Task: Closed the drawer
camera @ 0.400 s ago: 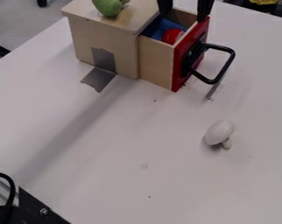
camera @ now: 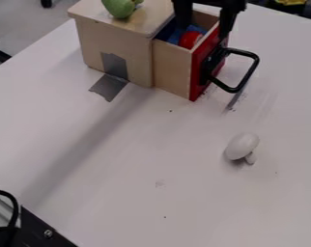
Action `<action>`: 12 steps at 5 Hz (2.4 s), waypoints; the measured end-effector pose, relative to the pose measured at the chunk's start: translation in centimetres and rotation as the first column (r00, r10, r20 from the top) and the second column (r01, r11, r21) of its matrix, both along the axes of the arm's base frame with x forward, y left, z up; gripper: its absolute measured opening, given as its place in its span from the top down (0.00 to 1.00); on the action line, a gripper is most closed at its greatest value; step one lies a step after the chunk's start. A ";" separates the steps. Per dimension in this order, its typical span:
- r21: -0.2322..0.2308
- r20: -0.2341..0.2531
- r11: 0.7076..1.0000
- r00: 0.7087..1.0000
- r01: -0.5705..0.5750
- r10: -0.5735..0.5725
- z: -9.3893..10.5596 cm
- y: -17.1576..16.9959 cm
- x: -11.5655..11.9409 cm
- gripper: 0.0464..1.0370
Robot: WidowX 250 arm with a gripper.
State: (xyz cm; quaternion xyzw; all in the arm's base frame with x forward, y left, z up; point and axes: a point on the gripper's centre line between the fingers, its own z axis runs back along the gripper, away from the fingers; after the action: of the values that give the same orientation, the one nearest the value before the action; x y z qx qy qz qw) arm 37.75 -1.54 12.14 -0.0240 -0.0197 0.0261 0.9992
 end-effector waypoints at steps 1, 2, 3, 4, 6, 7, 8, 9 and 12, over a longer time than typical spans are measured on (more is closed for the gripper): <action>0.007 -0.003 0.999 0.999 0.054 -0.054 -0.6 -3.9 0.6 0.04; 0.005 0.007 0.997 0.997 0.074 -0.074 -1.5 -5.6 1.6 0.04; 0.070 -0.019 0.997 0.999 0.040 -0.039 -4.2 -5.4 2.3 0.04; 0.111 -0.046 0.993 0.998 0.049 -0.044 -6.1 -5.4 2.8 0.04; 0.163 -0.108 0.984 0.992 0.079 -0.061 -9.5 -5.6 3.1 0.05; 0.168 -0.124 0.981 0.990 0.093 -0.073 -10.2 -5.6 3.1 0.12; 0.180 -0.115 0.980 0.991 0.088 -0.068 -10.2 -5.4 3.3 0.41; 0.206 -0.110 0.975 0.992 0.086 -0.064 -10.5 -5.0 3.2 0.69; 0.249 -0.124 0.968 0.992 0.037 -0.006 -10.6 -2.8 3.0 0.92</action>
State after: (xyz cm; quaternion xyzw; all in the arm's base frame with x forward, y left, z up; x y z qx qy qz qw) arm 40.78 -4.30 1.55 0.1040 0.0387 0.0139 0.9937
